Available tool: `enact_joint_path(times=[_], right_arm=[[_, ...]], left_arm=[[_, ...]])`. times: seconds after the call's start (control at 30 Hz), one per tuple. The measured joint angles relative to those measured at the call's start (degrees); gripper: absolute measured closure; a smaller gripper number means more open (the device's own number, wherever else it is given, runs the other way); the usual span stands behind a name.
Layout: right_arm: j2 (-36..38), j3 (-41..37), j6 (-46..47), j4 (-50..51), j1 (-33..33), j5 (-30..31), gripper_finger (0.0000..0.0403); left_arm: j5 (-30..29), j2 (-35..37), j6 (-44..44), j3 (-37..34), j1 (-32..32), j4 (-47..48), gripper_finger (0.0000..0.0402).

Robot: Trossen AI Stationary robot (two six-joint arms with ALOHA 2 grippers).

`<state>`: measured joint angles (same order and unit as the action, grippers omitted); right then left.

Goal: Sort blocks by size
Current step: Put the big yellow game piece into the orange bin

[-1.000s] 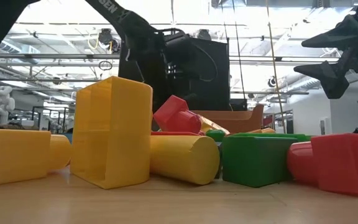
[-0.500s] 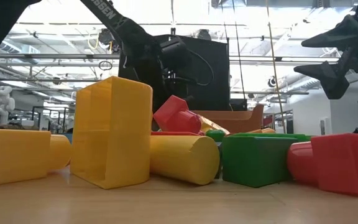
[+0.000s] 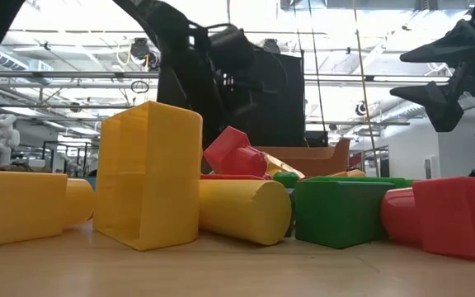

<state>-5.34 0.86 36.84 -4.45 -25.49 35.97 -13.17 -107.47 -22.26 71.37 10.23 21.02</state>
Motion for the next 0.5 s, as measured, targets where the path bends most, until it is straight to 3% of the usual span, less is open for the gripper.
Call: enact_joint_path(times=[0.17, 0.27, 0.4, 0.5], right_arm=[[0.00, 0.00, 0.00, 0.00, -0.01, -0.02, 0.0142], [0.00, 0.00, 0.00, 0.00, 0.01, 0.00, 0.0142], [0.02, 0.00, -0.04, 0.00, 0.00, 0.04, 0.0142], [0.00, 0.00, -0.02, 0.00, -0.01, 0.08, 0.0142]], left_arm=[[-1.19, 5.37, -2.78, 1.09, -0.67, -0.01, 0.0289], [-5.48, 9.13, -1.86, 2.00, -0.49, -2.47, 0.0289], [-11.58, 11.44, 2.30, 2.91, 1.61, -11.73, 0.0289], [-12.60, 10.64, 4.66, 3.53, 4.27, -17.56, 0.0289]])
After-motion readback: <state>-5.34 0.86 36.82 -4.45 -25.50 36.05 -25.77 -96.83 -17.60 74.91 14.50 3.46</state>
